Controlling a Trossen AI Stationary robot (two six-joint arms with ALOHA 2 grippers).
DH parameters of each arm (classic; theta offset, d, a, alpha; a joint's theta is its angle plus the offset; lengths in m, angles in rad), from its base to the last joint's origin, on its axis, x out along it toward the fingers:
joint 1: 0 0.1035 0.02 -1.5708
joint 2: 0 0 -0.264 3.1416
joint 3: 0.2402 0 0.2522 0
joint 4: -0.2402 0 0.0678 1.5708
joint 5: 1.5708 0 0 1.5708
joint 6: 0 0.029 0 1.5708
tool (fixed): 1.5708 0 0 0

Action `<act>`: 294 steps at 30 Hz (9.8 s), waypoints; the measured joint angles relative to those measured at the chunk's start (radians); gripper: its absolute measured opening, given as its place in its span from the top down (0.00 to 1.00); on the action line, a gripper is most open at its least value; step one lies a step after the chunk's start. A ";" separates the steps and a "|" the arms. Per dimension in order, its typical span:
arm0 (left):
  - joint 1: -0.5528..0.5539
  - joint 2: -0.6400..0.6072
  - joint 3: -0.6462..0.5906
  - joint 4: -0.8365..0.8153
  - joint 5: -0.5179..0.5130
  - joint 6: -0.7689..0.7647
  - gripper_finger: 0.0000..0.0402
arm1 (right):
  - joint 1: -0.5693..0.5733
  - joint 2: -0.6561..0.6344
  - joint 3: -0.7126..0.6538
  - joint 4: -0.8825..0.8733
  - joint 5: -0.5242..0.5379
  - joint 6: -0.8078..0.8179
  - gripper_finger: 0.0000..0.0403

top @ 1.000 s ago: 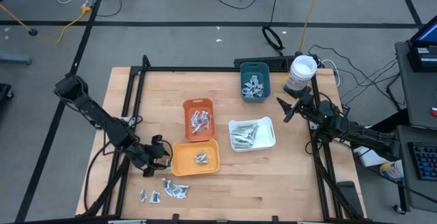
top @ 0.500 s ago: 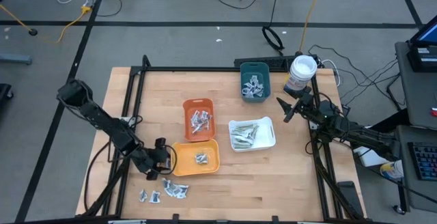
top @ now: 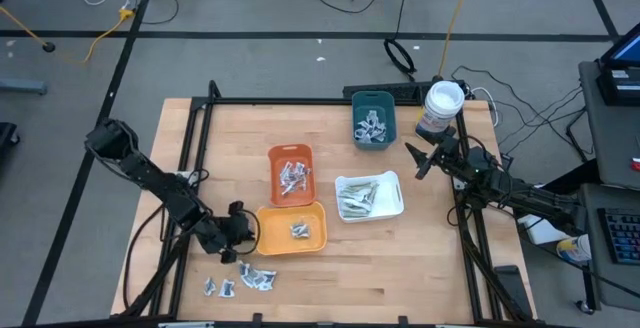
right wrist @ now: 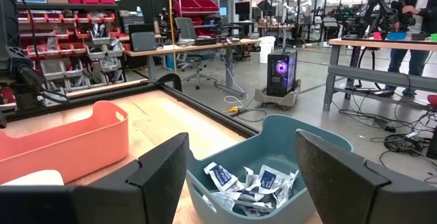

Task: Pick & Place First Aid Supplies
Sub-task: Put the gray sachet into the yellow bin

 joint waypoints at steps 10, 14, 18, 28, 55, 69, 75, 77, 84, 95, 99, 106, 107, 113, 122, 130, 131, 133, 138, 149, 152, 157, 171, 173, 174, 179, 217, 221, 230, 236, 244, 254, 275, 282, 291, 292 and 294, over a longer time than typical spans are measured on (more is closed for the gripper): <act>-0.104 -0.159 -0.001 -0.123 0.080 -0.234 0.98 | 0.000 0.000 0.000 0.000 0.000 0.000 0.35; -0.141 -0.251 0.052 -0.333 0.088 -0.276 0.99 | 0.000 0.000 0.000 0.000 0.000 0.000 0.35; -0.173 -0.336 0.155 -0.611 0.068 -0.303 0.99 | 0.000 0.000 0.000 0.000 0.000 0.000 0.35; -0.166 -0.341 0.493 -1.201 0.094 -0.346 0.99 | 0.000 0.000 0.000 0.000 0.000 0.000 0.35; 0.393 0.406 1.273 -1.419 0.411 0.040 0.99 | 0.000 0.000 0.000 0.000 0.000 0.000 0.35; 0.484 0.673 1.351 -1.336 0.372 0.122 0.98 | 0.000 0.000 0.000 0.000 0.000 0.000 0.35; 0.490 0.698 1.351 -1.294 0.373 0.135 0.83 | 0.000 0.000 0.000 0.000 0.000 0.000 0.35; 0.490 0.697 1.351 -1.293 0.375 0.138 0.77 | 0.000 0.000 0.000 0.000 0.000 0.000 0.35; 0.490 0.698 1.351 -1.293 0.403 0.126 0.47 | 0.000 0.000 0.000 0.000 0.000 0.000 0.35; 0.483 0.617 1.350 -1.312 0.410 0.074 0.25 | 0.000 0.000 0.000 0.000 0.000 0.000 0.35; 0.454 0.546 1.333 -1.306 0.393 -0.016 0.25 | 0.000 0.000 0.000 0.000 0.000 0.000 0.35; 0.355 0.424 1.211 -1.305 0.403 -0.238 0.30 | 0.000 0.000 0.000 0.000 0.000 0.000 0.35; 0.334 0.404 1.186 -1.303 0.403 -0.271 0.30 | 0.000 0.000 0.000 0.000 0.000 0.000 0.35; 0.201 0.309 1.054 -1.298 0.440 -0.472 0.34 | 0.000 0.000 0.000 0.000 0.000 0.000 0.35; -0.005 0.238 0.909 -1.294 0.500 -0.758 0.35 | 0.000 0.000 0.000 0.000 0.000 0.000 0.35; -0.112 0.254 0.879 -1.245 0.523 -0.929 0.31 | 0.000 0.000 0.000 0.000 0.000 0.000 0.35; -0.116 0.264 0.879 -1.230 0.525 -0.945 0.31 | 0.000 0.000 0.000 0.000 0.000 0.000 0.35; -0.125 0.283 0.882 -1.199 0.530 -0.977 0.31 | 0.000 0.000 0.000 0.000 0.000 0.000 0.35; -0.141 0.369 0.922 -1.127 0.542 -1.008 0.32 | 0.000 0.000 0.000 0.000 0.000 0.000 0.35; -0.141 0.525 0.975 -1.069 0.525 -0.995 0.39 | 0.000 0.000 0.000 0.000 0.000 0.000 0.35; -0.140 0.562 0.975 -1.056 0.523 -0.965 0.39 | 0.000 0.000 0.000 0.000 0.000 0.000 0.35; -0.140 0.603 0.975 -1.056 0.515 -0.935 0.38 | 0.000 0.000 0.000 0.000 0.000 0.000 0.35; -0.139 0.602 0.974 -1.058 0.510 -0.802 0.90 | 0.000 0.000 0.000 0.000 0.000 0.000 0.35; -0.139 0.588 0.974 -1.063 0.499 -0.764 0.97 | 0.000 0.000 0.000 0.000 0.000 0.000 0.35; -0.143 0.572 0.974 -1.072 0.488 -0.741 0.97 | 0.000 0.000 0.000 0.000 0.000 0.000 0.35; -0.149 0.464 0.974 -1.197 0.422 -0.602 0.95 | 0.000 0.000 0.000 0.000 0.000 0.000 0.35; 0.441 0.574 1.383 -1.440 0.375 0.318 0.98 | 0.000 0.000 0.000 0.000 0.000 0.000 0.35; 0.479 0.642 1.455 -1.426 0.374 0.332 0.98 | 0.000 0.000 0.000 0.000 0.000 0.000 0.35; 0.499 0.761 1.468 -1.299 0.315 0.305 0.99 | 0.000 0.000 0.000 0.000 0.000 0.000 0.35; 0.501 0.812 1.468 -1.228 0.323 0.313 0.94 | 0.000 0.000 0.000 0.000 0.000 0.000 0.35; 0.507 0.815 1.468 -1.236 0.334 0.332 0.70 | 0.000 0.000 0.000 0.000 0.000 0.000 0.35; 0.515 0.740 1.468 -1.338 0.379 0.145 0.30 | 0.000 0.000 0.000 0.000 0.000 0.000 0.35; 0.279 0.453 1.237 -1.341 0.395 -0.631 0.22 | 0.000 0.000 0.000 0.000 0.000 0.000 0.35; 0.063 0.358 1.085 -1.289 0.439 -0.971 0.25 | 0.000 0.000 0.000 0.000 0.000 0.000 0.35; -0.156 0.308 0.984 -1.228 0.522 -1.305 0.19 | 0.000 0.000 0.000 0.000 0.000 0.000 0.35; -0.173 0.310 0.980 -1.222 0.518 -1.321 0.19 | 0.000 0.000 0.000 0.000 0.000 0.000 0.35; -0.195 0.320 0.970 -1.205 0.515 -1.348 0.18 | 0.000 0.000 0.000 0.000 0.000 0.000 0.35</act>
